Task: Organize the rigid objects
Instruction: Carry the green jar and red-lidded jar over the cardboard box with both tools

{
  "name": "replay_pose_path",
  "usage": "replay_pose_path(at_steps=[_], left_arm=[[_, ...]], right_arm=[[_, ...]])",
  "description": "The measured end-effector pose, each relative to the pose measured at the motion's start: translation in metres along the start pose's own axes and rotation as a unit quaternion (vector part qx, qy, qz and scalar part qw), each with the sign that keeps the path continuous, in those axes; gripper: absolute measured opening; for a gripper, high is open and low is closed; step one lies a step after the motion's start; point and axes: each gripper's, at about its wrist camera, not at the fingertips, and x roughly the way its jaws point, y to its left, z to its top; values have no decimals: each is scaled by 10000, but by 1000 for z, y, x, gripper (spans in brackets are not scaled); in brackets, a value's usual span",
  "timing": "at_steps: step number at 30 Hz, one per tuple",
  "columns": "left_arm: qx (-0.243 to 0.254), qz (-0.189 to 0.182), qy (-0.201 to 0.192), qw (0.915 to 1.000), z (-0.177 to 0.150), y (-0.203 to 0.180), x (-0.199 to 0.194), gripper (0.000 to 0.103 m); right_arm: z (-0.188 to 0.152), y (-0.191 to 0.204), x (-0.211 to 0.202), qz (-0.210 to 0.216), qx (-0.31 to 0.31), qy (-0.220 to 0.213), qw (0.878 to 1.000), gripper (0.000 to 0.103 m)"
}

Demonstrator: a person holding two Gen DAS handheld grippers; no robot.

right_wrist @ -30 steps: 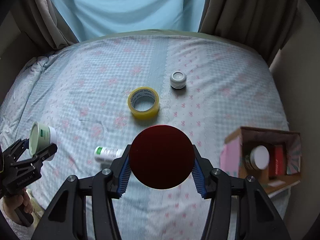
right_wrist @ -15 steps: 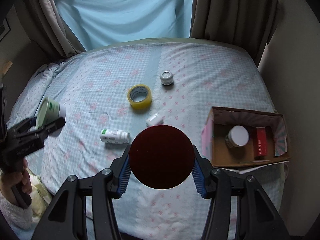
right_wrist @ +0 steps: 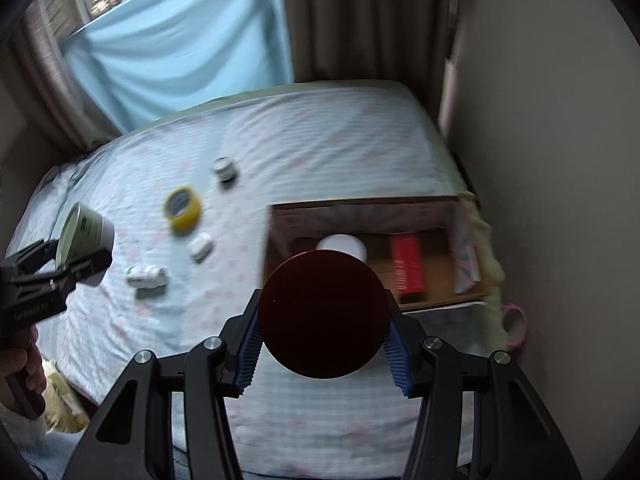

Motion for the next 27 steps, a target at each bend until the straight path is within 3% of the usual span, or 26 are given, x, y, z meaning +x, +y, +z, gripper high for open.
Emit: replay_pose_path(at_steps=[7,14,27], left_arm=[[517,-186,398,9977,30,-80,59,68],[826,-295,741,9934,49,-132,124,68],[1121,-392,1604,9799,43,-166,233,68]], right_arm=[[14,-75,34,-160,323,192,9992,50],[34,-114,96,-167,368,523,9978,50],[56,-152,184,-93,464,808,9956,50]])
